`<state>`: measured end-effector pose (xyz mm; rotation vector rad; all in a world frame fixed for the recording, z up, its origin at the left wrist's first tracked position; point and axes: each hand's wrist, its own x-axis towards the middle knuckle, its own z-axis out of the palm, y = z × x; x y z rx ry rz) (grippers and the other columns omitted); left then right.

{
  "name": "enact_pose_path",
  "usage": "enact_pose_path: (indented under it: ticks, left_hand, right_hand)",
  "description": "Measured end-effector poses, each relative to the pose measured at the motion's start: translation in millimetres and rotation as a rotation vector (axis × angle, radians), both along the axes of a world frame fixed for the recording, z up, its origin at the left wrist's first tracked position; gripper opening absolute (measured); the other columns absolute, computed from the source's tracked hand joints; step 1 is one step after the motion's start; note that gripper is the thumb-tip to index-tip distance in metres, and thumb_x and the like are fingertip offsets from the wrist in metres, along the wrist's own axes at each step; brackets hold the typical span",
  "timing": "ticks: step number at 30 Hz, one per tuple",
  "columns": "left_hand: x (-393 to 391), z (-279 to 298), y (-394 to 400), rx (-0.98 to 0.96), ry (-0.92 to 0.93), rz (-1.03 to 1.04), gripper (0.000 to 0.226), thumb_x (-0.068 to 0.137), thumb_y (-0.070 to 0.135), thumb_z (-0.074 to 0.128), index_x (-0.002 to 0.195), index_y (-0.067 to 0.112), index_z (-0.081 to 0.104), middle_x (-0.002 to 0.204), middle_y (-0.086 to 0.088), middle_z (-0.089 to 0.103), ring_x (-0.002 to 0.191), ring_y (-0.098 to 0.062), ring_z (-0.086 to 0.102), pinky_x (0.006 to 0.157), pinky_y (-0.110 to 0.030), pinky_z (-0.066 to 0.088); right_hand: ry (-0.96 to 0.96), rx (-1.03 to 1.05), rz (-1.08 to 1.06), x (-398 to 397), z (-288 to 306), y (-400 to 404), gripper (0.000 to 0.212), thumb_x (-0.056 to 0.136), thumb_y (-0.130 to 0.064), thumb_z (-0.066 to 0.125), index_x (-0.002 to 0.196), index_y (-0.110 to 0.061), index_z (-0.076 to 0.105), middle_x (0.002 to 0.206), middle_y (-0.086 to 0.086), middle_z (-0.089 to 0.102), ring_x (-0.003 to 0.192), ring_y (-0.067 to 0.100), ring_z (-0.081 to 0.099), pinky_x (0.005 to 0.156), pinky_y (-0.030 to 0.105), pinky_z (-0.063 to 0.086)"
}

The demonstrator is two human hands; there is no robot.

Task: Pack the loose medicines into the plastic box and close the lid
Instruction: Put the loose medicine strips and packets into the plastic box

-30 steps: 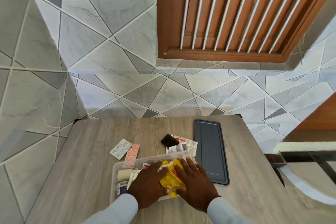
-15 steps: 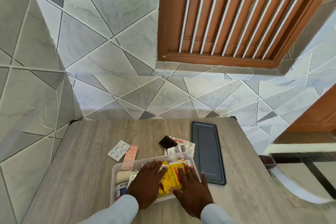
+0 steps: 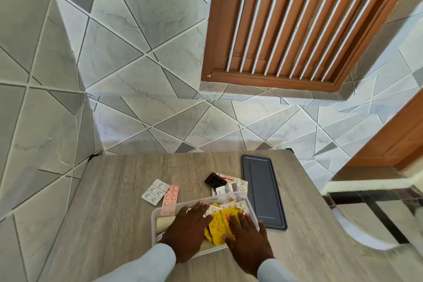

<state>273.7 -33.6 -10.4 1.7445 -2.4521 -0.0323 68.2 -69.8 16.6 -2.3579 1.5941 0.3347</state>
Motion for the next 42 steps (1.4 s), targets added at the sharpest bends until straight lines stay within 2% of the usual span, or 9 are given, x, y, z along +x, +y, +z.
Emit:
enact_pose_path:
  ticks: [5,7,10,15,19,22,27,33,42]
  left_hand:
    - [0.9,6.6,-15.4,-0.042,0.179,0.110,0.037,0.077,0.035,0.041,0.102,0.030,0.068,0.115,0.004,0.069,0.110,-0.015,0.062,0.093,-0.032,0.044]
    - [8.8,10.1,-28.3,-0.084,0.295,0.181,0.032,0.079,0.033,0.044,0.100,0.027,0.067,0.107,0.001,0.069,0.105,-0.016,0.058,0.089,-0.031,0.036]
    - [28.8,16.4,-52.3,-0.106,0.399,0.380,0.033,0.083,0.032,0.046,0.109,0.024,0.064,0.111,0.001,0.065,0.104,-0.021,0.059,0.090,-0.035,0.041]
    - [77.1,19.4,-78.0,0.224,0.444,0.848,0.057,0.081,0.039,0.064,0.133,0.030,0.043,0.132,-0.004,0.050,0.118,-0.027,0.049,0.097,-0.042,0.042]
    - [105.3,0.5,-88.0,0.595,0.317,1.037,0.088,0.064,0.057,0.070,0.138,0.041,0.026,0.137,-0.008,0.042,0.125,-0.033,0.044,0.101,-0.047,0.039]
    - [104.9,-11.5,-93.1,0.662,0.204,1.072,0.098,0.062,0.064,0.070,0.141,0.042,0.017,0.144,-0.009,0.033,0.129,-0.034,0.037,0.102,-0.048,0.036]
    - [90.7,-16.7,-107.7,0.619,0.150,1.032,0.096,0.063,0.060,0.074,0.139,0.035,0.022,0.136,-0.009,0.038,0.123,-0.033,0.041,0.096,-0.048,0.041]
    - [83.6,-16.1,-115.6,0.638,0.316,1.037,0.090,0.063,0.041,0.079,0.137,0.036,0.028,0.130,-0.009,0.041,0.118,-0.034,0.045,0.094,-0.046,0.044]
    - [71.4,-19.3,-116.0,0.558,0.391,1.171,0.094,0.058,0.054,0.081,0.132,0.028,0.028,0.129,-0.012,0.034,0.118,-0.035,0.041,0.090,-0.048,0.046]
  right_hand:
    - [-0.096,-0.178,0.017,4.1,17.8,-15.3,0.098,0.073,-0.069,-0.017,0.139,-0.023,0.040,0.143,0.000,0.048,0.132,0.024,0.043,0.110,0.045,0.030]
    - [-0.161,-0.189,-0.001,4.5,25.6,-31.8,0.075,0.087,-0.066,0.003,0.135,-0.025,0.044,0.137,-0.003,0.052,0.126,0.019,0.047,0.108,0.040,0.033]
    - [-0.273,-0.108,-0.065,4.2,25.4,-77.1,0.046,0.096,-0.045,0.041,0.138,-0.025,0.043,0.141,-0.001,0.049,0.129,0.020,0.045,0.108,0.038,0.034]
    - [-0.436,0.088,-0.153,13.1,18.0,-152.0,0.051,0.090,-0.036,0.059,0.137,-0.021,0.044,0.140,0.008,0.048,0.127,0.026,0.046,0.106,0.038,0.038]
    - [-0.314,0.246,-0.106,27.9,5.7,-198.6,0.083,0.073,-0.047,0.076,0.142,-0.025,0.036,0.143,0.009,0.046,0.129,0.031,0.045,0.106,0.042,0.041]
    - [-0.132,0.309,-0.031,37.3,-10.5,-217.8,0.106,0.058,-0.061,0.078,0.145,-0.030,0.026,0.144,0.009,0.045,0.129,0.034,0.045,0.105,0.047,0.043]
    - [0.025,0.266,0.076,49.3,-28.9,-226.8,0.111,0.052,-0.072,0.074,0.143,-0.032,0.027,0.141,0.005,0.046,0.129,0.034,0.044,0.104,0.049,0.040]
    - [0.012,0.275,0.096,61.0,-33.4,-225.5,0.081,0.056,-0.062,0.078,0.122,-0.024,0.049,0.122,0.006,0.058,0.114,0.030,0.052,0.097,0.047,0.045]
    - [-0.122,0.361,0.055,64.4,-30.1,-224.4,0.047,0.062,-0.040,0.082,0.093,-0.026,0.049,0.100,0.001,0.060,0.095,0.025,0.060,0.085,0.041,0.054]
